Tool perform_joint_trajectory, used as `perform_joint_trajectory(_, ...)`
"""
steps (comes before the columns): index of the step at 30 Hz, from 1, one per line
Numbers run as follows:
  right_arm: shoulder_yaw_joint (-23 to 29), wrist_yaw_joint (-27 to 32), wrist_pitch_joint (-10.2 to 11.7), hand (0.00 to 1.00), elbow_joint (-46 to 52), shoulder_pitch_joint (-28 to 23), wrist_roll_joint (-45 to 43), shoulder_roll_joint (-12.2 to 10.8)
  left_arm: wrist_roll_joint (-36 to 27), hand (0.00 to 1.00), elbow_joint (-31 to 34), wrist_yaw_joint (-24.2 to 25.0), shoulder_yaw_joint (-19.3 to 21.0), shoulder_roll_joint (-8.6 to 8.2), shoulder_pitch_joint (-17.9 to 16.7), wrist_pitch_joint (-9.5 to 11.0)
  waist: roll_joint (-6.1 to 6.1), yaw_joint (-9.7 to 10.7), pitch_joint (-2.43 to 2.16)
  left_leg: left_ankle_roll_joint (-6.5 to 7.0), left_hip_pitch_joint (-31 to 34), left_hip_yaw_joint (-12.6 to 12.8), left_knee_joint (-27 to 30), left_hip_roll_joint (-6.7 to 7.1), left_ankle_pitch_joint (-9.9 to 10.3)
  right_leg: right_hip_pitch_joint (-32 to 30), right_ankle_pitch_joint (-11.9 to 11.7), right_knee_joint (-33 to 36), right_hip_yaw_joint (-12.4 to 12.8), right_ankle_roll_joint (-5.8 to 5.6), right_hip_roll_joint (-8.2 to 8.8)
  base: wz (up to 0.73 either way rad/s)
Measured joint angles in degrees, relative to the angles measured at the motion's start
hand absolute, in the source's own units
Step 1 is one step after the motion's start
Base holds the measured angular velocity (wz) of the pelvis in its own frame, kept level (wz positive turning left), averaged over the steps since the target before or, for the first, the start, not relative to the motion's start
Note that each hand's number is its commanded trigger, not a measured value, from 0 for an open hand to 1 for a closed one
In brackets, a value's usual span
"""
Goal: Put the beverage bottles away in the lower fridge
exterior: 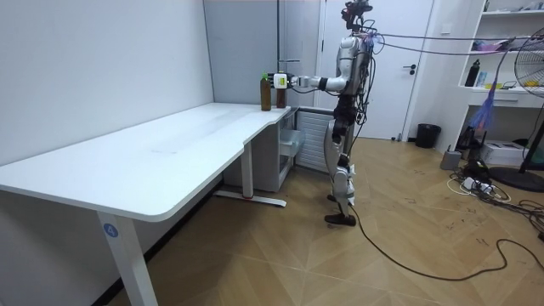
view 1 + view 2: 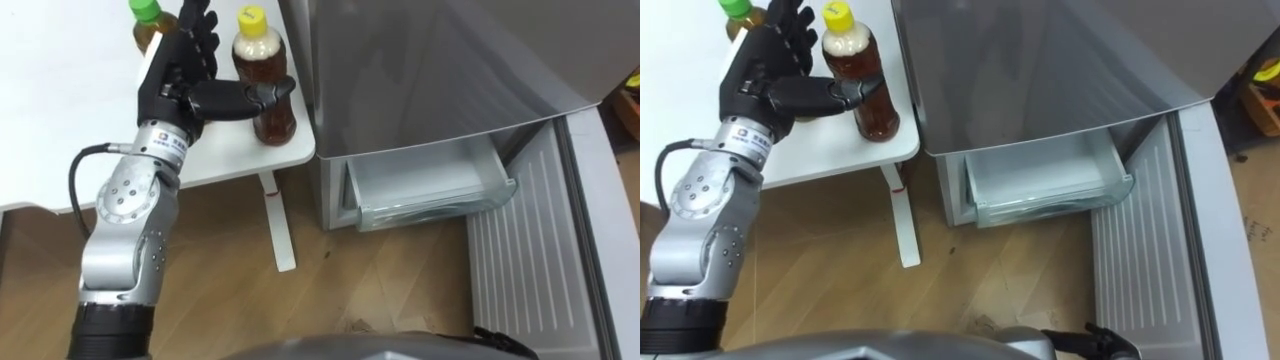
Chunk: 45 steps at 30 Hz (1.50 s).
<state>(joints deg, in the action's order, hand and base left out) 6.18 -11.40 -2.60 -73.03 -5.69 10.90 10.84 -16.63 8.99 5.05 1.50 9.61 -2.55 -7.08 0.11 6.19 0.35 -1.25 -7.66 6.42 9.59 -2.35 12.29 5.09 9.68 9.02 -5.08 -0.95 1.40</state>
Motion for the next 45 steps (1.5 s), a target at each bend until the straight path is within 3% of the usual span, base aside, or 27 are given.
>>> perform_joint_trajectory(11, -0.53, 1.91, 0.02, 0.0, 0.1, 0.16, 0.08, 0.08, -1.7, 0.0, -2.36, -1.13, -1.03, -0.02, 0.23, 0.0, 0.74, 0.86, 0.5, 0.0, 0.0, -0.04, 0.01, 0.0, 0.0, -0.06, 0.0, -0.03, 0.3, 0.0, -0.06, 0.0)
perform_joint_trajectory(19, -0.49, 2.66, -1.18, 0.0, 0.11, 0.0, -0.14, 0.03, -1.89, 0.0, -6.27, -2.26, -0.95, -0.01, 4.68, -0.01, 0.73, 1.52, 0.55, 0.0, -0.04, 0.15, 0.01, 0.0, 0.0, -0.17, 0.0, 0.0, 0.4, 0.0, -0.11, -0.02)
perform_joint_trajectory(28, -0.83, 4.47, -1.31, 0.0, -0.7, -0.07, -6.77, 0.11, -1.94, 0.0, -6.28, -0.81, -1.08, 0.0, 4.81, -0.01, 0.62, 1.56, 0.61, 0.0, -0.05, 0.49, -0.01, 0.0, 0.0, -0.13, 0.0, -0.17, 0.38, 0.0, -0.08, 0.0)
perform_joint_trajectory(32, -1.05, 4.95, -2.52, 0.0, -0.82, -0.08, -9.58, 0.11, -1.83, 0.0, -6.28, -0.53, -1.31, 0.06, 4.84, -0.01, 0.65, 2.04, 0.59, 0.0, 0.05, 0.46, 0.02, 0.0, 0.0, -0.2, 0.0, -0.17, 0.2, 0.0, -0.04, 0.0)
perform_joint_trajectory(33, -1.05, 4.94, -2.57, 0.0, -0.92, -0.09, -9.99, 0.11, -1.83, 0.05, -6.28, -0.53, -1.4, 0.12, 4.84, -0.01, 0.65, 2.1, 0.59, 0.0, 0.05, 0.47, 0.01, 0.01, 0.0, -0.2, 0.0, -0.17, 0.2, 0.0, -0.04, 0.0)
perform_joint_trajectory(34, -1.03, 4.94, -2.73, 0.0, -1.18, -0.17, -10.88, 0.11, -1.83, 0.42, -6.28, -0.52, -1.67, 0.28, 4.84, -0.01, 0.65, 2.15, 0.58, 0.0, 0.05, 0.48, 0.01, 0.01, 0.0, -0.2, 0.0, -0.17, 0.19, 0.0, -0.04, 0.0)
perform_joint_trajectory(35, -1.04, 4.93, -3.2, 0.0, -1.19, -0.28, -11.48, 0.11, -1.84, 0.61, -6.28, -0.49, -1.77, 0.31, 4.84, -0.01, 0.66, 2.22, 0.58, 0.0, 0.04, 0.48, 0.01, 0.01, 0.0, -0.2, 0.0, -0.16, 0.18, 0.0, -0.04, 0.0)
perform_joint_trajectory(36, -1.04, 4.92, -3.38, 0.0, -1.19, -0.32, -11.68, 0.11, -1.83, 0.97, -6.28, -0.49, -1.77, 0.31, 4.84, -0.01, 0.65, 2.29, 0.58, 0.0, 0.04, 0.48, 0.01, 0.01, 0.0, -0.2, 0.0, -0.16, 0.17, 0.0, -0.04, 0.0)
perform_joint_trajectory(45, -1.04, 4.42, -5.98, 0.0, -1.27, -0.83, -16.23, 0.11, -1.89, 1.0, -6.3, 0.19, -1.78, 0.46, 4.84, -0.37, 0.87, 2.85, 0.41, 0.0, -0.1, 0.48, 0.01, 0.01, 0.0, -0.23, 0.0, 0.04, 0.25, 0.0, -0.04, 0.0)
